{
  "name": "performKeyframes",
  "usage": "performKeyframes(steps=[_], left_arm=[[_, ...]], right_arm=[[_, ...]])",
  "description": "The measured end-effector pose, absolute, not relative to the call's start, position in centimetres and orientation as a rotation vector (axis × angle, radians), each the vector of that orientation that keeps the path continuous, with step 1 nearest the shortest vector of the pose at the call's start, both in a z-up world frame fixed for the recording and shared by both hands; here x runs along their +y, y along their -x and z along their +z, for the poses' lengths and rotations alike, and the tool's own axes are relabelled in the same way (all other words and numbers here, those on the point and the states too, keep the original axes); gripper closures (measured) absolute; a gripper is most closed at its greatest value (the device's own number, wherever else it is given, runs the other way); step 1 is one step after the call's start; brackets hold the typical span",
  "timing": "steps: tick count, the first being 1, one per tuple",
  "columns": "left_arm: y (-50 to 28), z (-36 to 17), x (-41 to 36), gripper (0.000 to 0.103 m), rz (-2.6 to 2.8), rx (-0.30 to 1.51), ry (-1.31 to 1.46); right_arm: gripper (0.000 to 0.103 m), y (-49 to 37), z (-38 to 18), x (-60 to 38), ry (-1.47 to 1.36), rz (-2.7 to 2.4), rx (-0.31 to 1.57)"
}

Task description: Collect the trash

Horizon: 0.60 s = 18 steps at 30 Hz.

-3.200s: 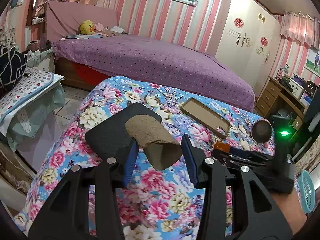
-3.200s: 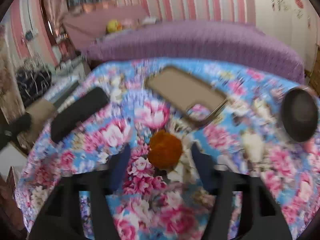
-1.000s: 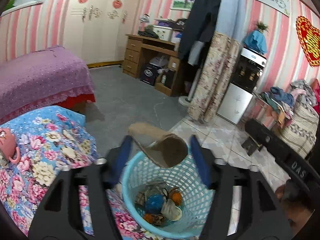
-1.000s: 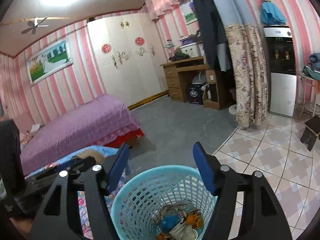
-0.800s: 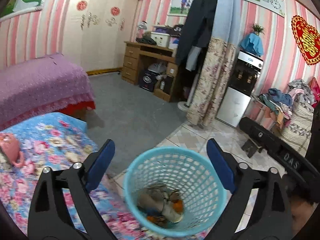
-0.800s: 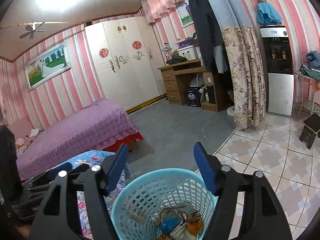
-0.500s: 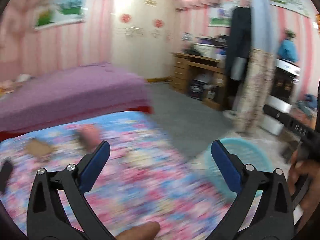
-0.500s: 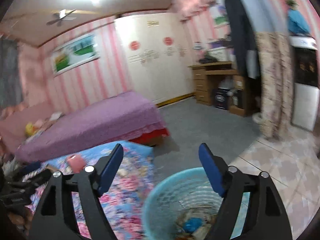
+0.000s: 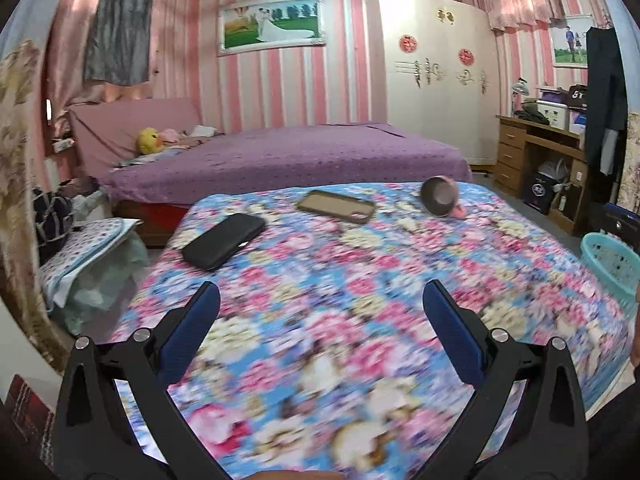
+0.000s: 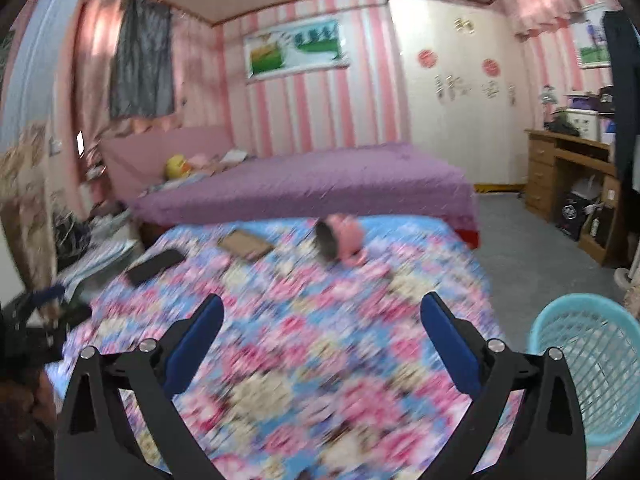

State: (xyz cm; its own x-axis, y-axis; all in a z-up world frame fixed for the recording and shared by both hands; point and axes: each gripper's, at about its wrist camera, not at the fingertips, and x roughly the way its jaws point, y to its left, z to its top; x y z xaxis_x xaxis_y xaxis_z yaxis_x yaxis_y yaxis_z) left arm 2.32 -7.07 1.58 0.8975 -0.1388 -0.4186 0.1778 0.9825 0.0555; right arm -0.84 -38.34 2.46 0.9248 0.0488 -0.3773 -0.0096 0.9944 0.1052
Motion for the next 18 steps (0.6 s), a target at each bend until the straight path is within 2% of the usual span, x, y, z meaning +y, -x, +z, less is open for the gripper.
performKeyframes(steps=[9, 18], left_arm=[[-1.7, 0.1, -1.3, 0.005, -0.081, 0.412, -0.006], [-1.3, 0.0, -1.6, 0.005, -0.094, 0.401, -0.039]], right_arm=[[0.004, 2.3, 1.7, -36.7, 0.041, -0.111, 0.304], [0.004, 0.4, 0.8, -36.4, 0.023, -0.067, 0.378]])
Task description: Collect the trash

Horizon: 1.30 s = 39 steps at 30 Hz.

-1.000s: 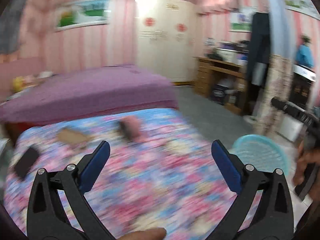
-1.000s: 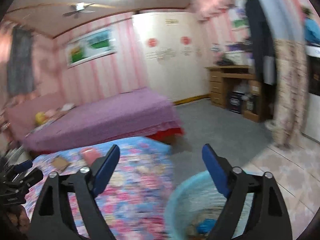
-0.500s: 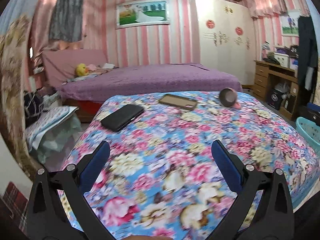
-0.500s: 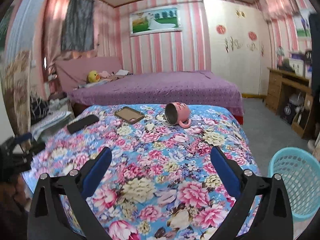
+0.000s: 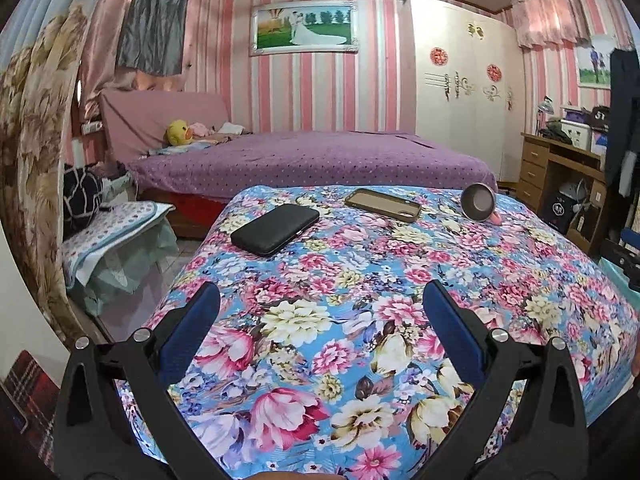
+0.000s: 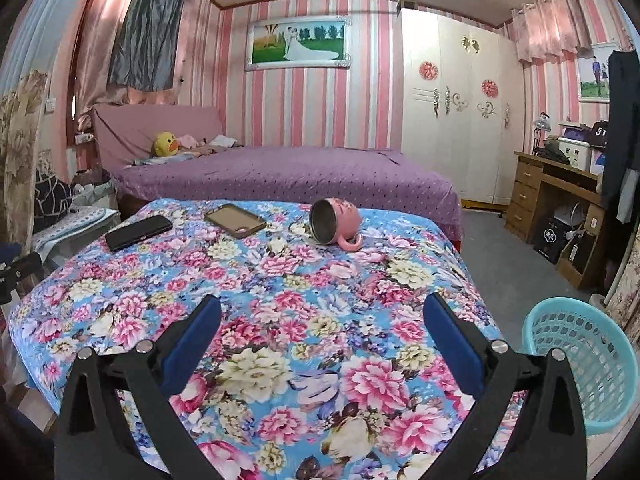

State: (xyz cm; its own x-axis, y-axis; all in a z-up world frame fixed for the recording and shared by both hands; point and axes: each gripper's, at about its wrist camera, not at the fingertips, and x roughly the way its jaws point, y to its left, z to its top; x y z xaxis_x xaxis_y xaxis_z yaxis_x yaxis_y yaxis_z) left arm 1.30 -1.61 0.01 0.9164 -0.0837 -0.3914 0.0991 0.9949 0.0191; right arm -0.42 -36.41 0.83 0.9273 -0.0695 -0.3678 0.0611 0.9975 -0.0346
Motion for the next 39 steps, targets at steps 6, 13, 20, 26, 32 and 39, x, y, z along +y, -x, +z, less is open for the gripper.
performKeyframes(steps=[6, 13, 20, 26, 32, 39], left_arm=[[-1.5, -0.1, -2.0, 0.005, -0.101, 0.412, -0.043], [-1.5, -0.2, -2.5, 0.005, -0.101, 0.415, -0.054], [-1.6, -0.3, -2.9, 0.005, -0.100, 0.425, -0.060], [-1.6, -0.4, -3.1, 0.005, -0.099, 0.431, -0.067], [-1.6, -0.4, -3.1, 0.005, -0.097, 0.436, -0.065], [-1.6, -0.4, -3.2, 0.005, -0.101, 0.435, -0.069]], right_arm=[[0.004, 0.4, 0.6, -35.4, 0.080, -0.069, 0.388], [0.004, 1.2, 1.1, -36.0, 0.059, -0.073, 0.372], [0.004, 1.6, 1.4, -36.7, 0.047, -0.085, 0.362], [0.004, 1.8, 1.5, -36.6, 0.049, -0.078, 0.354], [0.004, 1.9, 1.5, -36.6, 0.046, -0.079, 0.354], [0.004, 2.0, 1.8, -36.9, 0.030, -0.096, 0.353]])
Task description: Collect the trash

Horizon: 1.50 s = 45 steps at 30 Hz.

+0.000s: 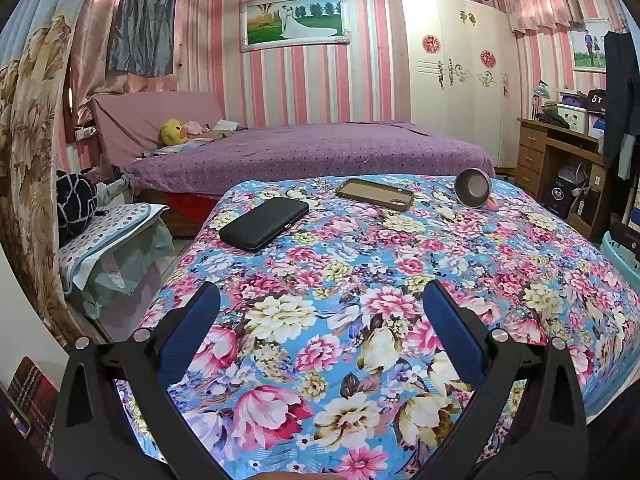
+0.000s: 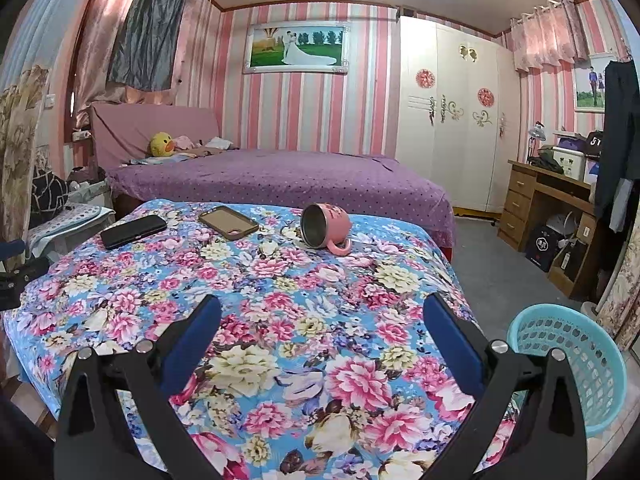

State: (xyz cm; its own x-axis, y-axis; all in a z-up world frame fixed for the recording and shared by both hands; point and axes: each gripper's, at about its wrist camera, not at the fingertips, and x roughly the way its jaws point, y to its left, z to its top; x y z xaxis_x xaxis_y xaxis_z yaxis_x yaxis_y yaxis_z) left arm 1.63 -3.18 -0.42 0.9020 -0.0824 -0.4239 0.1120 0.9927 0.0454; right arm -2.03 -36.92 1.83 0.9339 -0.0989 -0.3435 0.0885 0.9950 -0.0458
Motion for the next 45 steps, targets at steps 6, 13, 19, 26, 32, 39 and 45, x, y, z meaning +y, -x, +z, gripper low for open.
performKeyframes(steps=[6, 13, 19, 26, 32, 39, 45], left_arm=[[-1.63, -0.43, -3.15, 0.005, -0.100, 0.437, -0.069], [-1.65, -0.48, -3.18, 0.005, -0.097, 0.440, -0.066], [-1.69, -0.55, -3.21, 0.005, -0.100, 0.447, -0.067], [-1.77, -0.58, -3.23, 0.005, -0.099, 0.448, -0.067], [-1.75, -0.63, -3.26, 0.005, -0.098, 0.449, -0.065], [-1.75, -0.62, -3.25, 0.005, -0.098, 0.449, -0.065], [-1.75, -0.61, -3.25, 0.005, -0.098, 0.449, -0.065]], right_arm=[[0.004, 2.08, 1.91, -36.71, 0.042, -0.085, 0.348], [0.004, 2.08, 1.92, -36.67, 0.040, -0.083, 0.345], [0.004, 2.11, 1.89, -36.74, 0.040, -0.079, 0.343], [0.004, 2.10, 1.86, -36.72, 0.038, -0.077, 0.343], [0.004, 2.07, 1.83, -36.78, 0.037, -0.076, 0.344], [0.004, 2.09, 1.81, -36.79, 0.037, -0.075, 0.344], [0.004, 2.09, 1.81, -36.78, 0.037, -0.076, 0.344]])
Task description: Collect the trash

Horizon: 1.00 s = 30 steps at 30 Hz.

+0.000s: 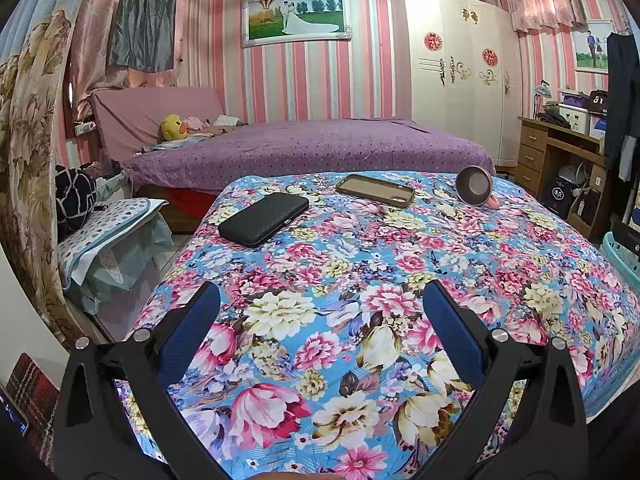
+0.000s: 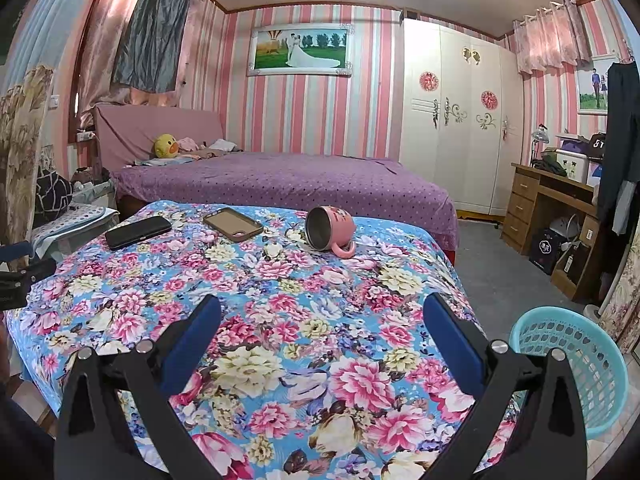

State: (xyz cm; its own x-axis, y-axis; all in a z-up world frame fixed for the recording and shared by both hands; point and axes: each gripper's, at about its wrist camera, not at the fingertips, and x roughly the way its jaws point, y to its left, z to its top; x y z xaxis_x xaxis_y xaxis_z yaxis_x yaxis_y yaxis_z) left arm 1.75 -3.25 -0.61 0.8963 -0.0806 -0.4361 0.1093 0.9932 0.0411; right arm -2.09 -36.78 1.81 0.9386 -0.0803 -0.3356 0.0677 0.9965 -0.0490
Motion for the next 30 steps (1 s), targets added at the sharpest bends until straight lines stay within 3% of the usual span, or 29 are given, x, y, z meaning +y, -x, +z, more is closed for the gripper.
performKeyframes(steps=[30], left_arm=[[-1.69, -0.64, -3.32, 0.005, -0.099, 0.450, -0.066]], right_arm=[[0.004, 2.06, 1.78, -36.81, 0.037, -0.076, 0.346]])
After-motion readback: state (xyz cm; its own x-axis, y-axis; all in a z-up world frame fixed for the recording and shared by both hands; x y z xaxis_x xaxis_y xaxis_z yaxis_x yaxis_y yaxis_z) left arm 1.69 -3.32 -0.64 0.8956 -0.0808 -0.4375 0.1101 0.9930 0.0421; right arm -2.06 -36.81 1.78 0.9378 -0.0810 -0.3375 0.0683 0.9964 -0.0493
